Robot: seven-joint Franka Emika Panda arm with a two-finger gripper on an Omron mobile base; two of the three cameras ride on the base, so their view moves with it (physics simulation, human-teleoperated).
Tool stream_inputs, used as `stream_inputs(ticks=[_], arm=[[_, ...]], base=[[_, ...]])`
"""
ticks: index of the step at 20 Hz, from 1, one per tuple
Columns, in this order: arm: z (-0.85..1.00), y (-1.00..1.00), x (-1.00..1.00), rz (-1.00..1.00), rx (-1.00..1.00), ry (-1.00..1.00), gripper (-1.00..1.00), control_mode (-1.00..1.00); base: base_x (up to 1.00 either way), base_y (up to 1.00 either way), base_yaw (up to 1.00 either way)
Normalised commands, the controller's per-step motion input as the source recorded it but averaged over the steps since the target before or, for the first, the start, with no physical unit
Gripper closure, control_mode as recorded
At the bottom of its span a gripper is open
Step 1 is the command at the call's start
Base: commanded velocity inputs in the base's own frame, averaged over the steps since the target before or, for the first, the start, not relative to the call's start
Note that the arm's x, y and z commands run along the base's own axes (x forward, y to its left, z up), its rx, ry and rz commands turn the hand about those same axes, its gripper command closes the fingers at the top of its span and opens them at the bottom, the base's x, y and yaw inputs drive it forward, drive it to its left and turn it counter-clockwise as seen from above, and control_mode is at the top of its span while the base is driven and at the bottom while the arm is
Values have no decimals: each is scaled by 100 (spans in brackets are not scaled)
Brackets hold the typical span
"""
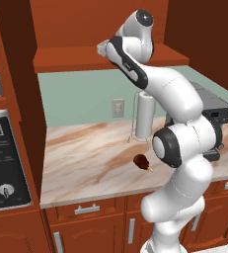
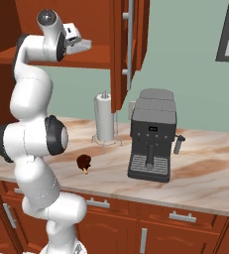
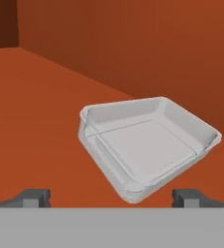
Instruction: Retrieve the tupperware from the cabinet, then place the raw meat into the tupperware to avoid contamination.
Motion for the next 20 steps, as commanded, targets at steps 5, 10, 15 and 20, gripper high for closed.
stream_inputs(ticks=[5,10,15,20], arm=[[0,12,22,0,0,0,-100,-100],[0,11,18,0,0,0,-100,-100],[0,2,16,0,0,2,-100,-100],[0,0,14,0,0,2,-100,-100]], base=[[0,0,0],[0,0,0],[0,0,0],[0,0,0]])
